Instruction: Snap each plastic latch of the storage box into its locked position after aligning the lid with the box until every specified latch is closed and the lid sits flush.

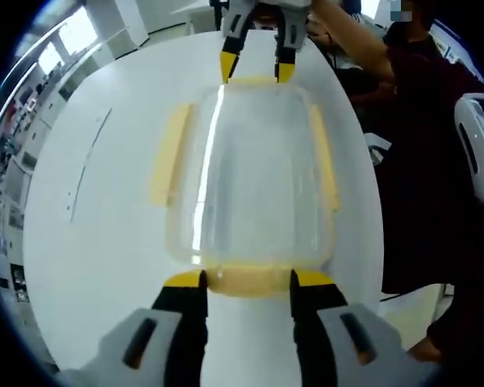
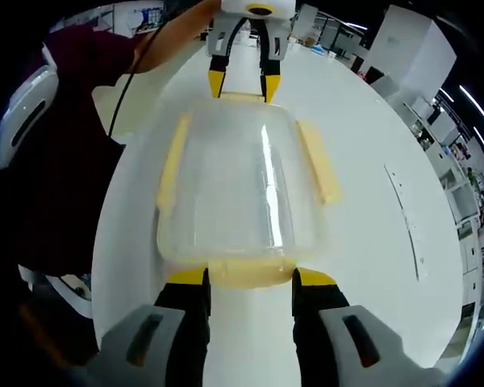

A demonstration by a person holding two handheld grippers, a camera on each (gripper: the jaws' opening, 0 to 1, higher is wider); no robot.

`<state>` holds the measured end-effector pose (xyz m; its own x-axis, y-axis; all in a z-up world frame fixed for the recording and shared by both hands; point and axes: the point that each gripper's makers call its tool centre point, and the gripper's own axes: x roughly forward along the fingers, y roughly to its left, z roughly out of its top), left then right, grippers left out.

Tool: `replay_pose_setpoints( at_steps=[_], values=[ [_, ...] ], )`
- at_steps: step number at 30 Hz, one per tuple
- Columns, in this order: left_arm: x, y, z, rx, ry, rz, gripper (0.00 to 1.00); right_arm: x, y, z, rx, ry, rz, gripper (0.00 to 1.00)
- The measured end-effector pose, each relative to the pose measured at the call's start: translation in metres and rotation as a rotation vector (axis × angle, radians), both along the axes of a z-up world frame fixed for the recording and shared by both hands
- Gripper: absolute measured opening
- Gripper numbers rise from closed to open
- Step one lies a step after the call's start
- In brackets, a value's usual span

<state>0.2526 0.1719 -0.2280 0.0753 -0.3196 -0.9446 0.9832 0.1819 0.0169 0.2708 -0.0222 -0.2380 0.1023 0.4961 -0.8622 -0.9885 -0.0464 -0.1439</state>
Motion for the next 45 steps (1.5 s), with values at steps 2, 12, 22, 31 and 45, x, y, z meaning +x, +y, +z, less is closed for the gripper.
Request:
replay_pose_setpoints(
  at_steps=[2, 12, 22, 31, 45],
  values=[
    [0.001, 0.001, 0.0, 0.005, -0.002, 0.001, 0.39, 0.0, 0.0, 0.0, 0.001, 0.001, 0.0, 0.38],
    [0.005, 0.002, -0.003, 0.021, -0.011, 0.009, 0.39, 0.005, 0.002, -0.002, -0.018, -0.006, 0.004, 0.38],
    [0.003, 0.002, -0.005, 0.037, 0.005, 0.009, 0.39, 0.006, 0.001, -0.002, -0.042, -0.003, 0.01, 0.38],
    [0.004, 0.003, -0.01, 0.047, 0.015, 0.011, 0.38, 0.005, -0.001, -0.002, -0.02, -0.011, 0.001, 0.38],
    [0.004, 0.025, -0.021, 0.055, 0.0, 0.059, 0.31, 0.007, -0.004, -0.009, 0.019, -0.01, -0.008, 0.37]
  ],
)
